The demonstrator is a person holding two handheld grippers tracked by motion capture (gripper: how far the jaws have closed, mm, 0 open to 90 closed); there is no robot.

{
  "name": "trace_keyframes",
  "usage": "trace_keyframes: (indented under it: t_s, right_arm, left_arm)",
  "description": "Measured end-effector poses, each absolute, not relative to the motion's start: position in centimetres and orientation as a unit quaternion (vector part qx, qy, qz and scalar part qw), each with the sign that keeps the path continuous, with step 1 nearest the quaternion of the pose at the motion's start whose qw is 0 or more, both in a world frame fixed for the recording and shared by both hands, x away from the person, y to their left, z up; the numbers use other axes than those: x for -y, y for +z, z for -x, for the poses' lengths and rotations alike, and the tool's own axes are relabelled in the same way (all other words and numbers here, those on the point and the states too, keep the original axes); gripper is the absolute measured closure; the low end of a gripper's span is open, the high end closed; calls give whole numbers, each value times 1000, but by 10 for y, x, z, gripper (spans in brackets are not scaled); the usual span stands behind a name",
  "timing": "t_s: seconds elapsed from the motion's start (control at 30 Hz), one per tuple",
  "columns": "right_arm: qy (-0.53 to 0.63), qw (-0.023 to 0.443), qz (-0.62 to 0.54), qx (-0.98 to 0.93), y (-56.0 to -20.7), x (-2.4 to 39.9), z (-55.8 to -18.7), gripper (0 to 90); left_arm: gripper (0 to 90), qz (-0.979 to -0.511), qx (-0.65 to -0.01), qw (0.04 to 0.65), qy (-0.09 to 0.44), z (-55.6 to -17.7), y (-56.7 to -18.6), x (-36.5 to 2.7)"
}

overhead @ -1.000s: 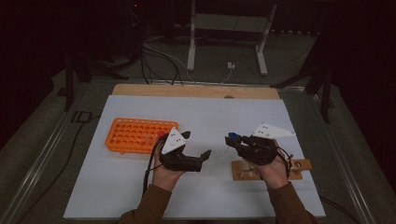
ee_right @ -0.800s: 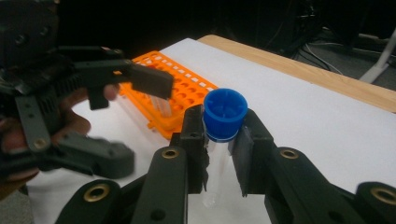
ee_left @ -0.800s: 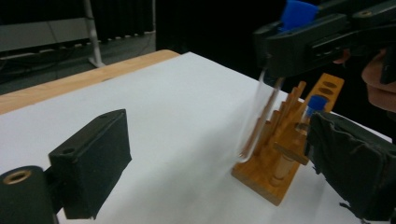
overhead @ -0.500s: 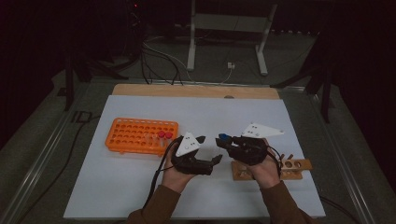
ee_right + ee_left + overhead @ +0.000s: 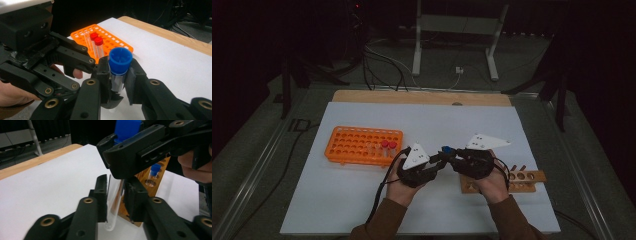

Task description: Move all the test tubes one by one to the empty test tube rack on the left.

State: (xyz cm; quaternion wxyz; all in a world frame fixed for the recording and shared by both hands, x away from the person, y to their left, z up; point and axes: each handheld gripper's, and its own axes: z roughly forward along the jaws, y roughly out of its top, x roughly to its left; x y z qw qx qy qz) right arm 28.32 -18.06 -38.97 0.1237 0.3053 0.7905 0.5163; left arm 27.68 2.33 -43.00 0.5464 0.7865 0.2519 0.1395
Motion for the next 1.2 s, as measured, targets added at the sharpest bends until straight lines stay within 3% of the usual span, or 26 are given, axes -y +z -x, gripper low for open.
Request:
trace_keyframes:
  t_s: [0.13, 0.4, 0.63, 1.2]
  right_arm:
    - [518, 124, -298, -792, -389, 182, -283, 728]
    - [540, 124, -296, -779, -384, 197, -282, 443]
    - [537, 138, -320, -768, -387, 211, -284, 278]
    - [506, 180, -379, -754, -404, 245, -285, 32]
  left_arm:
    - [772, -788, -251, 545, 140, -276, -430, -23]
    - [776, -779, -279, 542, 147, -281, -431, -36]
    - [776, -770, -296, 544, 153, -282, -429, -51]
    - [775, -747, -326, 555, 167, -283, -421, -87]
